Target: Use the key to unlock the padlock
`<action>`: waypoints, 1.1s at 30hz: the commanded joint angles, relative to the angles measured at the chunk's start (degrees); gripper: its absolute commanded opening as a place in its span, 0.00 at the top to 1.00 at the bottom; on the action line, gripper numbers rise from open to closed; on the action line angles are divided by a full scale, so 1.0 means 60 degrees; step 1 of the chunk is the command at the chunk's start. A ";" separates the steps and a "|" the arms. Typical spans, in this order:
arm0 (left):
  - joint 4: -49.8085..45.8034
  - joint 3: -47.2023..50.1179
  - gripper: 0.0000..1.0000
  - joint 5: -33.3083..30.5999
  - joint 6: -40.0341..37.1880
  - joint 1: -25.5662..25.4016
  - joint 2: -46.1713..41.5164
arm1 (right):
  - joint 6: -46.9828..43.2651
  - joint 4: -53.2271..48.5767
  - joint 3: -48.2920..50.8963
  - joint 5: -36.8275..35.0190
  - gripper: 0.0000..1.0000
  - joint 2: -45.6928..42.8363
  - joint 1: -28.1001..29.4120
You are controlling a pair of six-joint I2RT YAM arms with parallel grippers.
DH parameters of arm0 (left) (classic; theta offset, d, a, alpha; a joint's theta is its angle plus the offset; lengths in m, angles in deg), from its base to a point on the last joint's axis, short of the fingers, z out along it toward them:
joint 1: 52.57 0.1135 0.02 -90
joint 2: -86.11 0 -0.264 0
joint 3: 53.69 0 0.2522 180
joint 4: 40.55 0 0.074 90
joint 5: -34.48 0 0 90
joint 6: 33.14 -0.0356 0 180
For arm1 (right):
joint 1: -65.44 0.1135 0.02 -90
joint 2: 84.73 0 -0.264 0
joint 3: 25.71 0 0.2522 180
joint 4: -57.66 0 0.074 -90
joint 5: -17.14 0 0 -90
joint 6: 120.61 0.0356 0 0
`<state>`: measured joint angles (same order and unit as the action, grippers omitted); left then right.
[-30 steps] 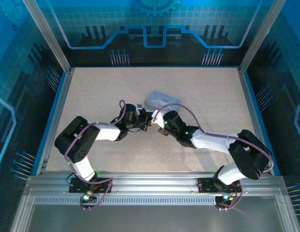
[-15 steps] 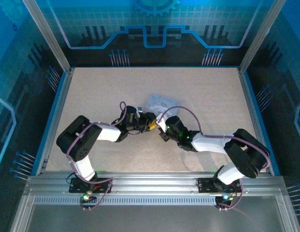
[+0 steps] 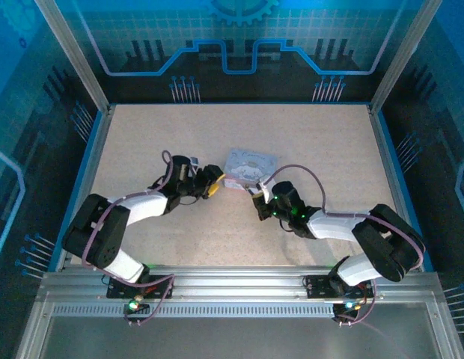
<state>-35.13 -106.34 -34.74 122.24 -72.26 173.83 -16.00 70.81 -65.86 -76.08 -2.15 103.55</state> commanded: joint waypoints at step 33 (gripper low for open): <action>-0.4459 -0.6570 0.19 0.0582 -0.5352 0.0080 0.4649 | 0.3644 -0.0926 0.0151 0.3379 1.00 0.1147 -0.2045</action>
<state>-59.31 -143.50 -32.91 92.26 -71.14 199.84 4.81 68.37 -64.59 -55.95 3.47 91.99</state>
